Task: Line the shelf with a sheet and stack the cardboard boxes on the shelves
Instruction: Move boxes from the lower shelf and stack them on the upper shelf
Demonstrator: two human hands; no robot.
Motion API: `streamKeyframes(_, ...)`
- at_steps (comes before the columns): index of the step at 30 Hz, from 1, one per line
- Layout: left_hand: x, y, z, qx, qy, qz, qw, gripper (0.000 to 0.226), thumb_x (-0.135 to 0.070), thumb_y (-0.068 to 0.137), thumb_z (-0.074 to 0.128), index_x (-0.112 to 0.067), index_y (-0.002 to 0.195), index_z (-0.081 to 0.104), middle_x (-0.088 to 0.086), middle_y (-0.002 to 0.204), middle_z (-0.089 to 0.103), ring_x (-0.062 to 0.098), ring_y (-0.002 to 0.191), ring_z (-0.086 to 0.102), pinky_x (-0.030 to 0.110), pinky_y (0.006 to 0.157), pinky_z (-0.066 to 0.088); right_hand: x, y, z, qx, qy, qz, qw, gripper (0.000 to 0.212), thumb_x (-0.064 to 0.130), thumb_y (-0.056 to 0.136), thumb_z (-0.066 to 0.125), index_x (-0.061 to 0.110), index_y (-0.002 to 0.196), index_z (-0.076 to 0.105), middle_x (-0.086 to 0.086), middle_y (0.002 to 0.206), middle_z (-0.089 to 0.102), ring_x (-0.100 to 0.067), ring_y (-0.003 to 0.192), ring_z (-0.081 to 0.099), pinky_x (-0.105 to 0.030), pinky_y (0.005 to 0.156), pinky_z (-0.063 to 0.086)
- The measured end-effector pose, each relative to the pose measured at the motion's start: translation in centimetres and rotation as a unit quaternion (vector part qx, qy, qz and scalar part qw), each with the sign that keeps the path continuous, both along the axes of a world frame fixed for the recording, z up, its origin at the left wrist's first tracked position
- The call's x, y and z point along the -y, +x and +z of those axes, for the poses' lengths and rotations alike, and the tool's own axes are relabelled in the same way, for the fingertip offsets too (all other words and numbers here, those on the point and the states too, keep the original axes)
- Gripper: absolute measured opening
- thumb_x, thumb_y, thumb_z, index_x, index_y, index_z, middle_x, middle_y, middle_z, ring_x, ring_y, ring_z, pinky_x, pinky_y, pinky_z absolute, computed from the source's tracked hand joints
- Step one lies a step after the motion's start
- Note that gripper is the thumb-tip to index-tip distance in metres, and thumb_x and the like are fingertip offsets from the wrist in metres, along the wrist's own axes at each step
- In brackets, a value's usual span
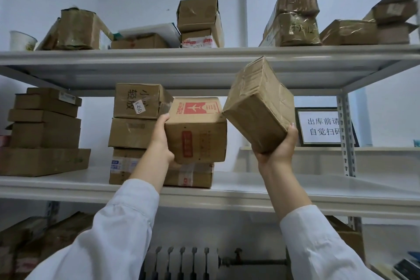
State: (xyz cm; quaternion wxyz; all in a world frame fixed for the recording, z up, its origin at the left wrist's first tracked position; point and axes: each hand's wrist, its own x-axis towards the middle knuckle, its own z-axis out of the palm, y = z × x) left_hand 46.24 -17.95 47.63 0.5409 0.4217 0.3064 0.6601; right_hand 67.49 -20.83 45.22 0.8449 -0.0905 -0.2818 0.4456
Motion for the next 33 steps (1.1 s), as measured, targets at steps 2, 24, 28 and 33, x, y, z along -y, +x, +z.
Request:
streamKeyframes(2,0.2,0.4,0.5,-0.005,-0.012,0.002,1.0,0.046,-0.066,0.075,0.05,-0.026,0.092,0.066,0.006,0.097,0.069,0.029,0.101,0.059,0.053,0.09,0.041,-0.1,-0.1,0.4,0.012,-0.011,0.047,0.999,0.052,0.056,0.088,0.045,0.024,0.128,0.054,-0.004,0.118,0.063,-0.023,0.099,0.062,-0.031,0.069,0.052)
streamKeyframes(24,-3.1,-0.8,1.6,-0.151,0.13,0.122,0.972,0.068,-0.021,0.079,0.073,-0.011,0.138,0.042,0.011,0.121,0.063,0.021,0.097,0.063,0.033,0.079,0.051,-2.8,-3.1,3.1,0.014,-0.009,0.186,0.982,0.076,0.079,0.077,0.039,0.022,0.126,0.051,-0.01,0.119,0.06,-0.034,0.108,0.059,-0.049,0.096,0.048)
streamKeyframes(28,-4.0,-0.9,1.9,-0.135,0.131,0.131,0.973,0.066,-0.022,0.081,0.072,-0.011,0.139,0.042,0.01,0.123,0.062,0.02,0.099,0.06,0.037,0.09,0.049,-3.5,-3.7,3.8,0.019,0.007,0.185,0.983,0.079,0.081,0.076,0.037,0.024,0.131,0.049,-0.008,0.123,0.059,-0.032,0.107,0.059,-0.047,0.093,0.049)
streamKeyframes(33,-5.2,-1.2,2.2,-0.15,0.117,0.132,0.973,0.063,-0.029,0.08,0.072,-0.009,0.134,0.046,0.007,0.123,0.062,0.023,0.109,0.059,0.041,0.096,0.048,-4.3,-4.1,4.8,0.026,0.006,0.181,0.983,0.084,0.082,0.073,0.041,0.024,0.133,0.048,-0.007,0.125,0.058,-0.032,0.109,0.058,-0.046,0.091,0.051)
